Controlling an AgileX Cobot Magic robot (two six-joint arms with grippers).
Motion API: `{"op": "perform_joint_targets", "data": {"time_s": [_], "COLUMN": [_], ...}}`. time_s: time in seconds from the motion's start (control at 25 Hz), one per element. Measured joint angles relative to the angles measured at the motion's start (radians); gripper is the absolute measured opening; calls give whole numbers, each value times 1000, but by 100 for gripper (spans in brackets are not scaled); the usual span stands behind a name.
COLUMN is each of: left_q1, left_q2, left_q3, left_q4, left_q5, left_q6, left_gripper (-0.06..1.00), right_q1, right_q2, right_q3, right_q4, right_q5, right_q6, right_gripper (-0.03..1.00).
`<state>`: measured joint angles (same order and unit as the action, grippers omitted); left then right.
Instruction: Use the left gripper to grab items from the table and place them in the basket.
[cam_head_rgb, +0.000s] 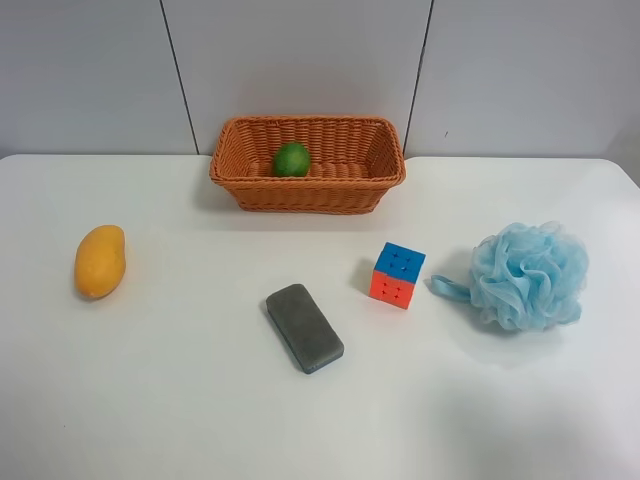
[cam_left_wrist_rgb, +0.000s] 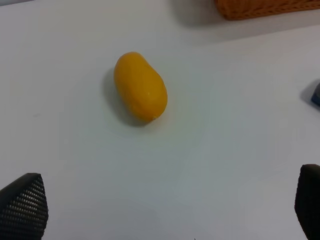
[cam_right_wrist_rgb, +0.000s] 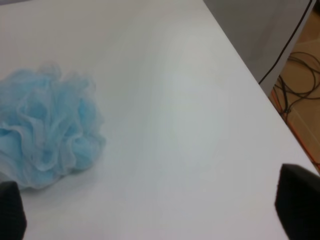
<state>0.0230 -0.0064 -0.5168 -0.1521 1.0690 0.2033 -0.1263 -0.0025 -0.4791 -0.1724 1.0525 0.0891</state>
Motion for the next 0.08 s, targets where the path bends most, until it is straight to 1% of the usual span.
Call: {"op": "perform_joint_targets", "data": {"time_s": [0.08], "left_q1": [0], "left_q2": [0], "left_q3": [0], "left_q4": [0], "left_q5": [0], "left_q6": [0], "left_gripper": [99], "right_q1": [0], "right_q2": [0], "right_q3": [0], "right_q4": [0], "right_q5": [0], "right_q6": [0], "right_gripper": [99]}}
